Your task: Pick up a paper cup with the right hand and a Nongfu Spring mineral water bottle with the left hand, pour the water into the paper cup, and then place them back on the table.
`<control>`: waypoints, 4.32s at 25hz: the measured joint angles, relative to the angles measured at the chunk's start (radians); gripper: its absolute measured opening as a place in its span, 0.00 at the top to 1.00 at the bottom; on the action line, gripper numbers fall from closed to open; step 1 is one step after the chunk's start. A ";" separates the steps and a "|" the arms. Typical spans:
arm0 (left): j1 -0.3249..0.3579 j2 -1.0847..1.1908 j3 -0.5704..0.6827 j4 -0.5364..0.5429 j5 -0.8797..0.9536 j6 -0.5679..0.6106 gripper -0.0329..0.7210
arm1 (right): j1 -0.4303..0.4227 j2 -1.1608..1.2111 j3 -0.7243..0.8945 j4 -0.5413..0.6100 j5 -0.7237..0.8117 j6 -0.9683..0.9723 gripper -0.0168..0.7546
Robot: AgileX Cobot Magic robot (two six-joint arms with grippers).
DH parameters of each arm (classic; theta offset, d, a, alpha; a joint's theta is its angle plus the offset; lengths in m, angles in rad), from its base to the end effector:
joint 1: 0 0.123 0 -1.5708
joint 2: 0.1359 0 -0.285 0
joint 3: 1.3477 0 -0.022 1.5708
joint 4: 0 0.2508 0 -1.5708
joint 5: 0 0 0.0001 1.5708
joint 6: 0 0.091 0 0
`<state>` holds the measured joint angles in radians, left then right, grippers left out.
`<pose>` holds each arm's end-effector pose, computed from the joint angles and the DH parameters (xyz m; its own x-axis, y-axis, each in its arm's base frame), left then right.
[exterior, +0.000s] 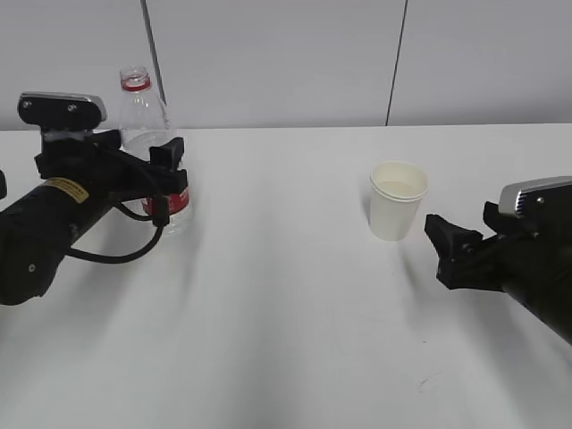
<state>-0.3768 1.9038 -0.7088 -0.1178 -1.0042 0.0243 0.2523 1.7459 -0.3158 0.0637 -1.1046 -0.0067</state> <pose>0.3292 -0.1206 0.1529 -0.1097 0.0015 -0.9940 0.2704 0.9623 -0.0284 0.2468 0.0583 0.1334 -0.2336 -0.0376 -0.9716 -0.1906 0.9816 0.0079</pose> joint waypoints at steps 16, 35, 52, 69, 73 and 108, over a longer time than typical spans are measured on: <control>0.000 -0.239 0.131 0.000 0.390 0.000 0.22 | 0.000 -0.276 0.004 0.000 0.388 0.000 0.21; 0.000 -0.419 -0.183 -0.018 1.791 -0.068 0.22 | 0.000 -0.480 -0.449 0.064 1.821 0.000 0.21; 0.000 -0.444 -0.277 0.123 2.213 -0.222 0.22 | 0.000 -0.474 -0.632 0.073 2.321 0.122 0.23; 0.000 -1.083 -0.117 0.143 2.245 -0.225 0.26 | 0.000 -1.000 -0.523 0.067 2.345 0.020 0.31; 0.000 -1.250 -0.079 0.146 2.251 -0.225 0.29 | 0.000 -1.177 -0.444 0.067 2.354 0.007 0.31; 0.000 -1.922 0.202 0.112 2.119 -0.019 0.29 | 0.000 -1.762 -0.192 0.015 2.257 -0.152 0.31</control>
<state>-0.3768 -0.0181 -0.5063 -0.0062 1.1150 0.0057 0.2523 -0.0165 -0.5075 0.0787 1.1527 -0.1582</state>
